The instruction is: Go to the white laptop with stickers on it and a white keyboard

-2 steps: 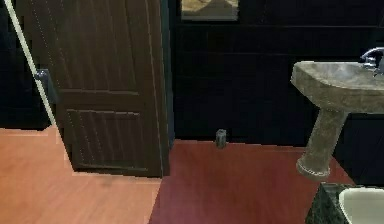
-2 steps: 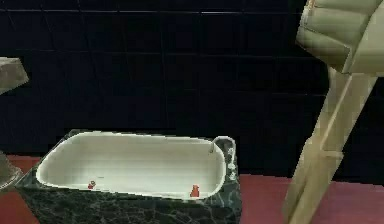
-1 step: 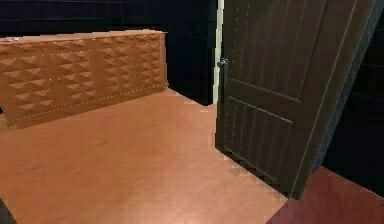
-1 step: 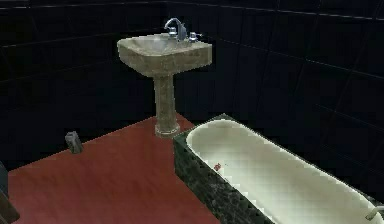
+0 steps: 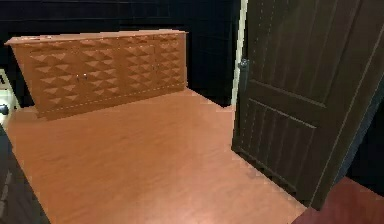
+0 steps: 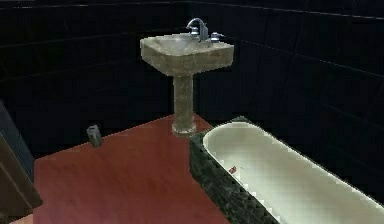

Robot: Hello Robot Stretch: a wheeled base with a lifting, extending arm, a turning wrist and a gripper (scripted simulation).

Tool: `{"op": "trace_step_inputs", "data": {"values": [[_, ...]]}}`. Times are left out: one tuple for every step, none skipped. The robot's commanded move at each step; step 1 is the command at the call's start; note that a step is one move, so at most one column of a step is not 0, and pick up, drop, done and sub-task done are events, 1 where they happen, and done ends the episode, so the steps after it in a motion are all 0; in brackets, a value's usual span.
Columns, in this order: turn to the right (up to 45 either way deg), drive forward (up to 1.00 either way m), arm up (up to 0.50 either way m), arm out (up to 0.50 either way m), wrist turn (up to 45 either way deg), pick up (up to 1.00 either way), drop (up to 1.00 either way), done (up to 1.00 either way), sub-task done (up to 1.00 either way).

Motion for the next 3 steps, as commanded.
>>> {"op": "trace_step_inputs", "data": {"values": [[0.0, 1.00, 0.00, 0.00, 0.0, 0.00, 0.00, 0.00, 0.00], [0.0, 0.75, 0.00, 0.00, 0.0, 0.00, 0.00, 0.00, 0.00], [6.0, 0.00, 0.00, 0.00, 0.0, 0.00, 0.00, 0.00, 0.00]]}}
